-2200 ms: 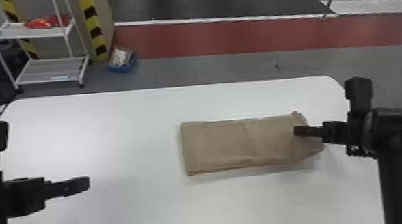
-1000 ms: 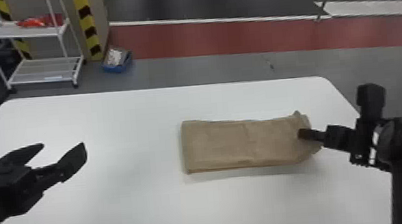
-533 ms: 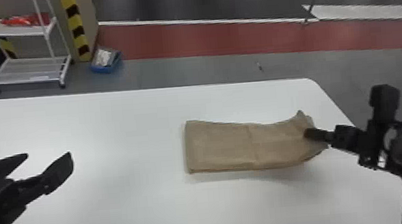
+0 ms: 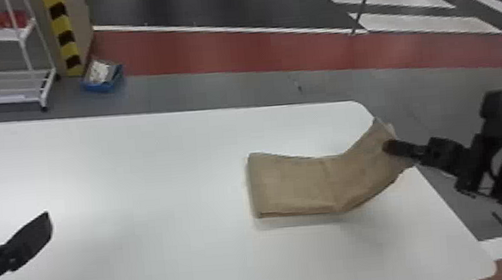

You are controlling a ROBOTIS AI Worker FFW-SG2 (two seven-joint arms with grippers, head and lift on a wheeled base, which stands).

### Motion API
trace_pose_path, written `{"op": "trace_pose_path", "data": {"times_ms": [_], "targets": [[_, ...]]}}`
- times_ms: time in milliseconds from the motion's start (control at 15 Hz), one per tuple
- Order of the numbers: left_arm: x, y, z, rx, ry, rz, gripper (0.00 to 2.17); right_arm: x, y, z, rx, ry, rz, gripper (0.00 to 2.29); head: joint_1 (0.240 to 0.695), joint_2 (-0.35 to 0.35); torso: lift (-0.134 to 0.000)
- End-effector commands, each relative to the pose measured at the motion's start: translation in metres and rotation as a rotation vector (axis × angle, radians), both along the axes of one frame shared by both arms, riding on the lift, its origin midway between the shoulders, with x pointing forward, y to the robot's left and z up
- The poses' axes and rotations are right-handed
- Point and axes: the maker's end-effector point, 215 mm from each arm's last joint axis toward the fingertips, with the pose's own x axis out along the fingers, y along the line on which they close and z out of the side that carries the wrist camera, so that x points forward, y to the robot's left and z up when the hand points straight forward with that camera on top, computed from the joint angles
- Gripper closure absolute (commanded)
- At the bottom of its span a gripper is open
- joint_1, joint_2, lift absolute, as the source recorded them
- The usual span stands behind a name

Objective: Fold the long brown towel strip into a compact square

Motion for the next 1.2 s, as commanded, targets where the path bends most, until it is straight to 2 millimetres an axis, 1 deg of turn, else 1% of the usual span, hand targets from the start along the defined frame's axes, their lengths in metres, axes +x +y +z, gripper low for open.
{"op": "trace_pose_path", "data": {"times_ms": [0, 67, 133, 200, 400, 467, 533, 733, 800, 867, 933, 1133], "targets": [[-0.005, 0.004, -0.002, 0.004, 0.006, 0.008, 0.09, 0.017, 0.04, 0.01, 0.054, -0.05, 0.055, 0.99, 0.695, -0.23, -0.128], [-0.007, 0.006, -0.004, 0.005, 0.011, 0.011, 0.09, 0.022, 0.054, 0.012, 0.061, -0.059, 0.08, 0.99, 0.695, -0.218, -0.128], [-0.008, 0.007, -0.005, 0.005, 0.015, 0.012, 0.09, 0.03, 0.08, 0.012, 0.079, -0.07, 0.113, 0.99, 0.695, -0.183, -0.128], [-0.01, 0.008, -0.007, 0.005, 0.02, 0.014, 0.09, 0.036, 0.11, 0.014, 0.105, -0.085, 0.149, 0.99, 0.695, -0.162, -0.128], [-0.012, 0.013, -0.008, 0.006, 0.02, 0.024, 0.09, 0.046, 0.154, 0.028, 0.074, -0.104, 0.242, 0.99, 0.695, -0.088, -0.128], [-0.013, 0.016, -0.009, 0.003, 0.02, 0.028, 0.09, 0.047, 0.165, 0.03, 0.057, -0.103, 0.265, 0.99, 0.695, -0.052, -0.128], [-0.013, 0.019, -0.009, 0.004, 0.021, 0.034, 0.09, 0.045, 0.177, 0.024, 0.037, -0.087, 0.292, 0.99, 0.695, -0.034, -0.128], [-0.014, 0.027, -0.011, 0.004, 0.017, 0.049, 0.09, 0.037, 0.207, 0.002, -0.014, -0.035, 0.355, 0.99, 0.695, 0.02, -0.128], [-0.014, 0.028, -0.015, 0.002, 0.025, 0.051, 0.09, 0.033, 0.217, -0.005, -0.023, -0.019, 0.377, 0.99, 0.695, 0.02, -0.128], [-0.012, 0.029, -0.014, 0.004, 0.014, 0.052, 0.09, 0.03, 0.225, -0.011, -0.032, -0.007, 0.395, 0.99, 0.695, 0.047, -0.128], [-0.012, 0.028, -0.015, 0.002, 0.015, 0.052, 0.09, 0.027, 0.234, -0.016, -0.042, 0.005, 0.414, 0.99, 0.695, 0.06, -0.128], [-0.011, 0.027, -0.016, 0.001, 0.014, 0.051, 0.09, 0.025, 0.247, -0.021, -0.068, 0.012, 0.443, 0.99, 0.695, 0.087, -0.128]]}}
